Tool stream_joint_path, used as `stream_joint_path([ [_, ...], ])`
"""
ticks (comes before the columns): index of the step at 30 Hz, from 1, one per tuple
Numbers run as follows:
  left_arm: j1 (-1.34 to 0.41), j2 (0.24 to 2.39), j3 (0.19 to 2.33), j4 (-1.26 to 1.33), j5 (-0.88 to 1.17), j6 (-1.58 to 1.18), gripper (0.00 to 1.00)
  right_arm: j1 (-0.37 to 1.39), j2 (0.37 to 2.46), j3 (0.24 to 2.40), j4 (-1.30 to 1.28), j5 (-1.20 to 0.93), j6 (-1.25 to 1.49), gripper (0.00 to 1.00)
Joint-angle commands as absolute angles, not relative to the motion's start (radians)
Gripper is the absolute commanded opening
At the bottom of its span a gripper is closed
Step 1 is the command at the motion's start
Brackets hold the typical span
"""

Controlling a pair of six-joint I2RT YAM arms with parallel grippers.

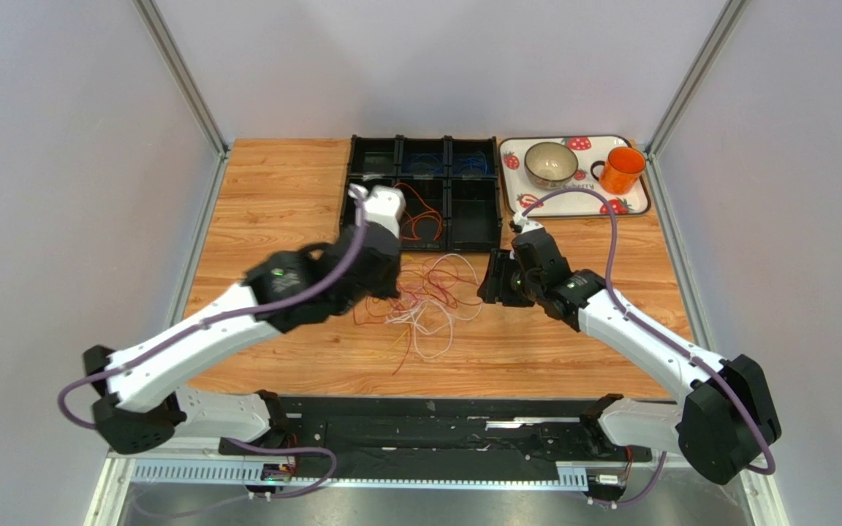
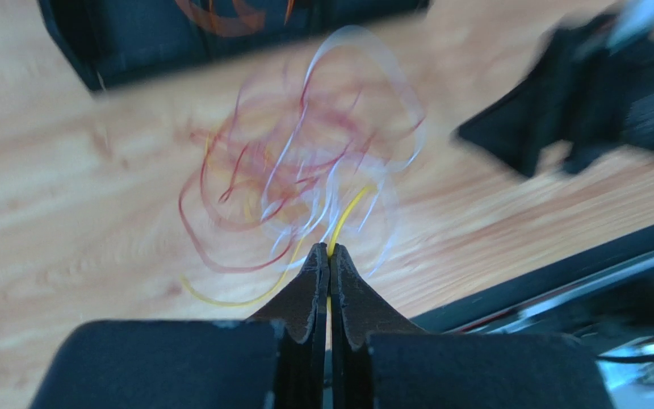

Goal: Untangle the cables
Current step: Untie the cable.

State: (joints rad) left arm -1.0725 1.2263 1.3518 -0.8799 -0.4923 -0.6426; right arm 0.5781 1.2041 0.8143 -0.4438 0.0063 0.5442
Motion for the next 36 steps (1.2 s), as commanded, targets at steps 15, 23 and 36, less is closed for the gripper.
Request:
stream_joint_path([
  [15, -1.068, 1.123, 1.966, -0.856, -0.537, -0.169, 0.00, 0.581, 1.220, 0.816, -0.384, -0.021, 0.571, 0.53],
  [23, -1.065, 1.216, 2.048, -0.867, -0.568, -0.137, 0.00, 0.583, 1.220, 0.796, -0.335, -0.081, 0.563, 0.53],
  [36, -1.063, 1.404, 2.412, -0.675, -0.606, 0.144, 0.00, 0.644, 1.253, 0.750, -0.118, -0.396, 0.569, 0.56],
])
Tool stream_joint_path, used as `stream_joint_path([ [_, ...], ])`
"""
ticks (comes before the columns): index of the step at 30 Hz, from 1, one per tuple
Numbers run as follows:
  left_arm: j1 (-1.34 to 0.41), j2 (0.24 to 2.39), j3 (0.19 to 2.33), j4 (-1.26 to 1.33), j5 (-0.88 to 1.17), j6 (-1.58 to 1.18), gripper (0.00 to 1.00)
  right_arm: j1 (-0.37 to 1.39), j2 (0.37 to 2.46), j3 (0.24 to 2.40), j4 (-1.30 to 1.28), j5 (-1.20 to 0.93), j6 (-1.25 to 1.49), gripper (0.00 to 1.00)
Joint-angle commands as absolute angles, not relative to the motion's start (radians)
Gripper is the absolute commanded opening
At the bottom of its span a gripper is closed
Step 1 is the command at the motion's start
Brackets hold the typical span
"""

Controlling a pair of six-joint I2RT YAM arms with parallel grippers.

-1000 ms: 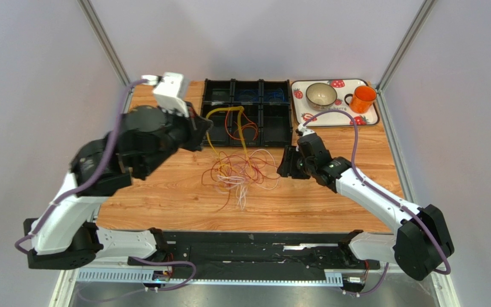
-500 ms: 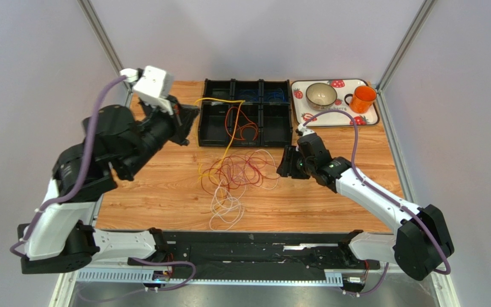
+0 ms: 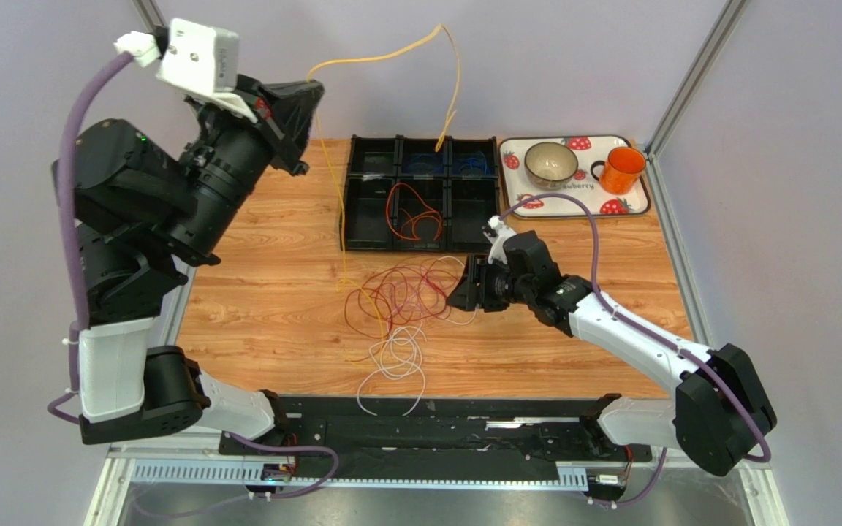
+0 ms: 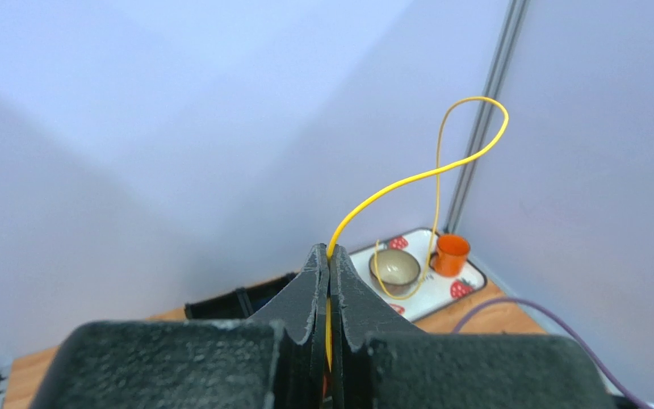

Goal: Untangle the cables
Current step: Untie the cable.

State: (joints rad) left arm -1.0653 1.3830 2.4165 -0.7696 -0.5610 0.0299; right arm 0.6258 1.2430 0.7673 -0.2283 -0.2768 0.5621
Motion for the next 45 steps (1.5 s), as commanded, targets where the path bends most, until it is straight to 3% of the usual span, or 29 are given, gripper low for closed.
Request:
stream_joint_path([
  [1, -1.063, 1.399, 2.393, -0.660, -0.610, 0.146, 0.00, 0.647, 1.255, 0.747, -0.118, -0.394, 0.566, 0.56],
  [4, -1.057, 1.359, 2.257, -0.592, -0.623, 0.153, 0.00, 0.649, 1.244, 0.723, -0.091, -0.419, 0.560, 0.56],
  [9, -1.037, 1.356, 2.240, -0.601, -0.632, 0.140, 0.00, 0.661, 1.201, 0.696, -0.009, -0.528, 0.552, 0.59],
  [20, -1.009, 1.347, 2.138, -0.591, -0.611, 0.087, 0.00, 0.663, 1.160, 0.678, 0.091, -0.503, 0.563, 0.61],
  [23, -0.986, 1.358, 2.140, -0.589, -0.603, 0.083, 0.00, 0.663, 1.149, 0.675, 0.066, -0.459, 0.557, 0.61],
  [27, -0.928, 1.382, 2.174, -0.597, -0.543, 0.049, 0.00, 0.661, 1.132, 0.680, -0.094, -0.197, 0.549, 0.60],
  [30, -0.887, 1.414, 2.216, -0.607, -0.508, 0.028, 0.00, 0.660, 1.112, 0.660, -0.144, -0.114, 0.537, 0.60],
  [45, -0.747, 1.577, 2.375, -0.572, -0.408, 0.006, 0.00, 0.658, 0.925, 0.598, -0.273, -0.028, 0.499, 0.60],
])
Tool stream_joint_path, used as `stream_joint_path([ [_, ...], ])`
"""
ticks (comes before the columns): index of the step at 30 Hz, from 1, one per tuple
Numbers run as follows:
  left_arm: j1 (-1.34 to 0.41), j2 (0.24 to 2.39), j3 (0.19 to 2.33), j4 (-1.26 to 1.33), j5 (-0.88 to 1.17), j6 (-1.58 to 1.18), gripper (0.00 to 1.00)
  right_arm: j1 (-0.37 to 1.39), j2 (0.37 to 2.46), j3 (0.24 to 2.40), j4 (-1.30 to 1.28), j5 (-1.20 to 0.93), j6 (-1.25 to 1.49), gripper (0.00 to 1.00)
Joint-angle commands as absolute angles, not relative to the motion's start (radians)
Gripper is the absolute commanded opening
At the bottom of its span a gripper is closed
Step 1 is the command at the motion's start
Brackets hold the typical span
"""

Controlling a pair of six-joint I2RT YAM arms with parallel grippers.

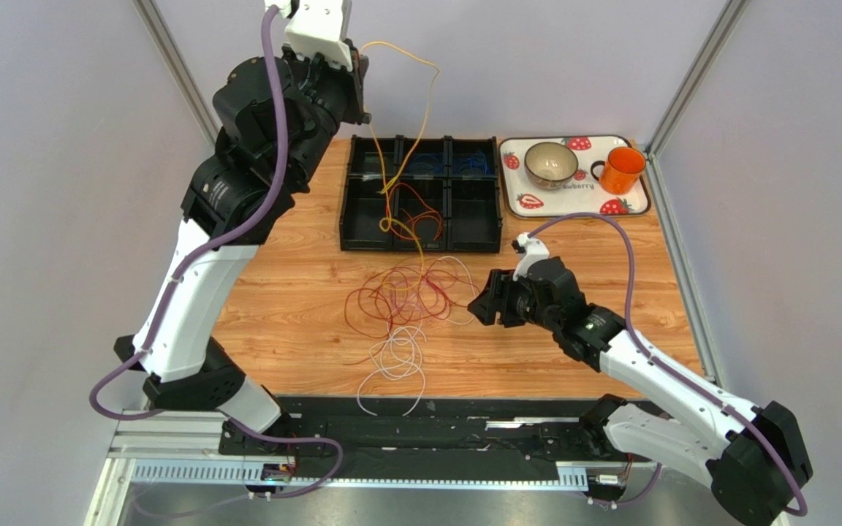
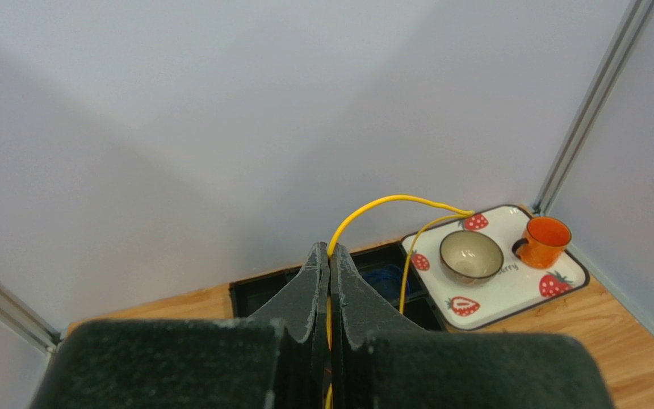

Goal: Untangle the cables
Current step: Untie the cable, then place the cable in the bin.

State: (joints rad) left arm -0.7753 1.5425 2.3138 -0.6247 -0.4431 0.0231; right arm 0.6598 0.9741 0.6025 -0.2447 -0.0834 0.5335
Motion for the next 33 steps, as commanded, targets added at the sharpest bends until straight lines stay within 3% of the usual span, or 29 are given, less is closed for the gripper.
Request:
stream_joint_path([
  [1, -0.732, 1.585, 2.378, -0.563, -0.405, 0.005, 0.00, 0.660, 0.922, 0.598, -0.278, -0.023, 0.496, 0.60],
  [22, -0.534, 1.856, 2.537, -0.351, -0.298, -0.112, 0.00, 0.660, 0.919, 0.540, -0.275, -0.074, 0.508, 0.59],
  [33, -0.508, 1.838, 2.320, -0.302, -0.255, -0.198, 0.00, 0.661, 0.965, 0.557, -0.253, -0.089, 0.494, 0.59],
])
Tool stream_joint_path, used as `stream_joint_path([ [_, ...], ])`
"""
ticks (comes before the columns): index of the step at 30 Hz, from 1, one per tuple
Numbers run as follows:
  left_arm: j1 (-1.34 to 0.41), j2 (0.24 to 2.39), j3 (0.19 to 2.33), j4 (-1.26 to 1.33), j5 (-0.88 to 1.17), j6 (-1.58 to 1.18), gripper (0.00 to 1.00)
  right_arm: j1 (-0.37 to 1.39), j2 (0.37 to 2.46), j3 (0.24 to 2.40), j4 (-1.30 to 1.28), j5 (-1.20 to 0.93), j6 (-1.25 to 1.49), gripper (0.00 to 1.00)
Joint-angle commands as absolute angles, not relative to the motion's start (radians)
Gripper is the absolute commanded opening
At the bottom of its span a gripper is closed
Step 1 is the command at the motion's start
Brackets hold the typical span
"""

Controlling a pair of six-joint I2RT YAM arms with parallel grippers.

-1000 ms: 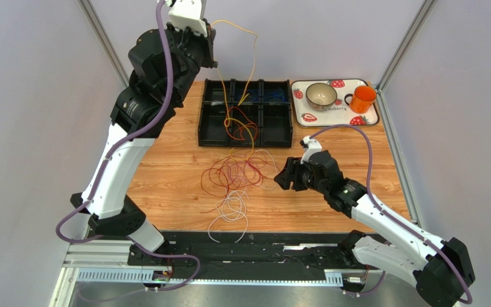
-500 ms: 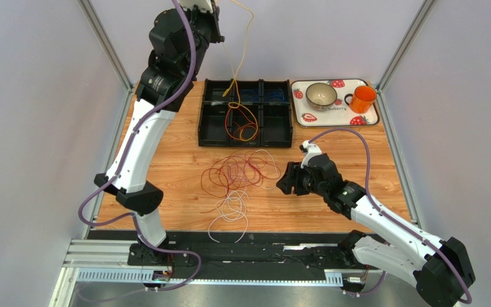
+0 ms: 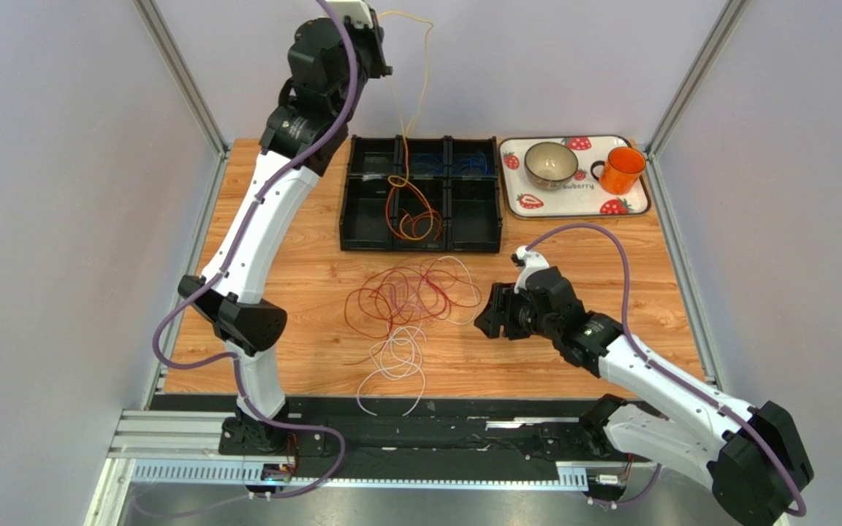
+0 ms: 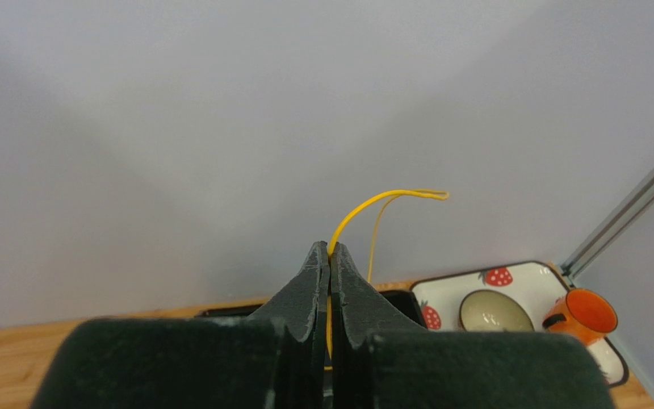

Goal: Untangle the cables
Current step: Place the cable in the bin.

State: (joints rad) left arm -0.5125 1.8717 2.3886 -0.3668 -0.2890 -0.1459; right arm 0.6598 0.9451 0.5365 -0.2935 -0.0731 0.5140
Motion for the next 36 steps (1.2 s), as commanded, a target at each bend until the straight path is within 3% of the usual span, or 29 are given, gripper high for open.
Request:
stream_joint_path([
  [1, -0.508, 1.829, 2.297, -0.281, -0.253, -0.204, 0.00, 0.660, 0.969, 0.558, -0.252, -0.092, 0.495, 0.59],
  [14, -0.506, 1.649, 1.821, -0.156, -0.285, -0.262, 0.00, 0.660, 0.963, 0.551, -0.242, -0.107, 0.509, 0.59],
  [36, -0.480, 1.808, 1.778, -0.181, -0.255, -0.316, 0.00, 0.658, 0.968, 0.551, -0.247, -0.123, 0.518, 0.58],
])
